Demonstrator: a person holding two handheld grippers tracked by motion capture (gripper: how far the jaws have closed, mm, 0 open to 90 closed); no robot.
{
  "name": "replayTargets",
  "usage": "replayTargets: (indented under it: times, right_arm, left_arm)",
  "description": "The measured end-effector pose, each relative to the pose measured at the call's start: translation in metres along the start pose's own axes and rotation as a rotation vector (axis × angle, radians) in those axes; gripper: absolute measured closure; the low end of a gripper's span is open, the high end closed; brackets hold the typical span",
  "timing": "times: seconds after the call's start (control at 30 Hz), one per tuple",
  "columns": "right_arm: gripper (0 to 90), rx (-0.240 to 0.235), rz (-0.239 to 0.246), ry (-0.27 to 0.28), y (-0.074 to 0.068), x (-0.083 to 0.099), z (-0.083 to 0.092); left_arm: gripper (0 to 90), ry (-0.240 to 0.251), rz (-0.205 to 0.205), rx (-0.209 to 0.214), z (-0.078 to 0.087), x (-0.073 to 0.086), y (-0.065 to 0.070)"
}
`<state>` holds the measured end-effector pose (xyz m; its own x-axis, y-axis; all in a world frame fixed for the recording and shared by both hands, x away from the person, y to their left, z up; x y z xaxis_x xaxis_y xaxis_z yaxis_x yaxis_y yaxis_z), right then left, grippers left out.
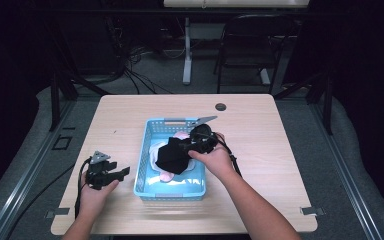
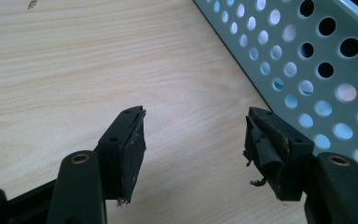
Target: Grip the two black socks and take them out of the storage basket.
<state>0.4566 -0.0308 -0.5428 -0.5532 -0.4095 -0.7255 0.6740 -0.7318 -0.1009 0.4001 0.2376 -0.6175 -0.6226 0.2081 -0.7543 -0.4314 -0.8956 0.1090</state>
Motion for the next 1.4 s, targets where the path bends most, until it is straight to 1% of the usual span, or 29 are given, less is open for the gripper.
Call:
replayTargets:
  times: [0.03,0.2,0.3,0.37,0.4,0.47,0.6,0.7,0.77,0.83,0.9,0.93,0.97,1.03,1.1,1.2,1.23,1.3,1.33,1.4]
  right_arm:
    - [44.8,0.001,-0.004,-0.009,0.000,0.000,-0.002]
    - [44.6,-0.004,-0.023,-0.023,0.000,0.001,-0.011]
    - [45.0,0.004,-0.032,-0.044,0.001,0.004,-0.014]
    - [46.8,-0.009,-0.044,-0.052,0.000,0.005,-0.016]
    - [47.2,-0.014,-0.042,-0.052,-0.001,0.006,-0.017]
    - [48.8,-0.018,-0.032,-0.074,-0.002,0.008,-0.019]
    - [53.7,-0.027,-0.020,-0.097,-0.007,0.011,-0.023]
    - [61.5,-0.036,-0.012,-0.103,-0.009,0.012,-0.024]
    - [66.8,-0.039,0.010,-0.116,-0.011,0.013,-0.024]
    - [73.7,-0.034,0.027,-0.118,-0.013,0.014,-0.025]
    - [79.1,-0.031,0.047,-0.114,-0.014,0.014,-0.025]
    - [80.2,-0.031,0.048,-0.109,-0.015,0.014,-0.025]
    - [81.0,-0.031,0.063,-0.114,-0.016,0.014,-0.023]
    - [81.7,-0.032,0.070,-0.113,-0.017,0.013,-0.022]
    - [82.1,-0.035,0.079,-0.101,-0.019,0.012,-0.020]
    - [82.3,-0.041,0.077,-0.081,-0.022,0.009,-0.016]
    - [82.4,-0.042,0.083,-0.081,-0.023,0.008,-0.014]
    - [82.5,-0.052,0.079,-0.052,-0.026,0.002,-0.010]
    - [82.5,-0.056,0.086,-0.054,-0.027,0.000,-0.006]
    - [82.6,-0.060,0.095,-0.035,-0.030,-0.007,0.000]
  left_arm:
    - [38.0,0.000,-0.001,0.001,0.000,0.000,0.000]
    - [38.0,-0.001,-0.004,0.005,0.000,0.000,0.001]
    - [38.0,-0.001,-0.005,0.005,0.000,0.000,0.001]
    - [38.0,0.003,-0.004,0.004,0.000,-0.001,0.001]
    - [38.0,0.003,-0.005,0.005,0.000,-0.001,0.001]
    - [37.9,0.004,-0.005,0.005,-0.001,-0.001,0.001]
    - [38.0,0.004,-0.006,0.007,-0.001,-0.001,0.001]
    - [38.0,0.003,-0.006,0.006,-0.001,-0.001,0.001]
    - [37.9,0.004,-0.006,0.007,-0.001,-0.001,0.001]
    - [38.0,0.004,-0.006,0.007,-0.001,-0.001,0.001]
    - [38.0,0.005,-0.006,0.006,-0.001,-0.001,0.001]
    - [38.0,0.004,-0.006,0.006,-0.001,-0.001,0.001]
    - [38.0,0.004,-0.006,0.006,-0.001,-0.001,0.001]
    - [38.0,0.004,-0.007,0.006,-0.001,-0.001,0.001]
    - [38.0,0.004,-0.007,0.005,-0.001,-0.001,0.001]
    - [38.0,0.004,-0.006,0.004,-0.001,-0.001,0.001]
    - [38.0,0.002,-0.007,0.004,-0.001,-0.001,0.001]
    - [38.0,0.001,-0.008,0.003,-0.001,0.000,0.001]
    - [38.0,0.001,-0.007,0.004,-0.002,0.000,0.001]
    - [38.0,0.001,-0.007,0.003,-0.002,0.000,0.001]
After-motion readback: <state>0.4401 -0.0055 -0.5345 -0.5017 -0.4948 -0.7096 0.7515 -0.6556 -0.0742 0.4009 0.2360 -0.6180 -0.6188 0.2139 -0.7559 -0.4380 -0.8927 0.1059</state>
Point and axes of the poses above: each handheld gripper's, and its own axes: z roughly backward along the jaws, x roughly out of its underside, y roughly to its right, the point moved 8 cm from there along -z, roughly forward along the jaws, and after that the axes turned 1 degree about -z, right-handed, at the moved point
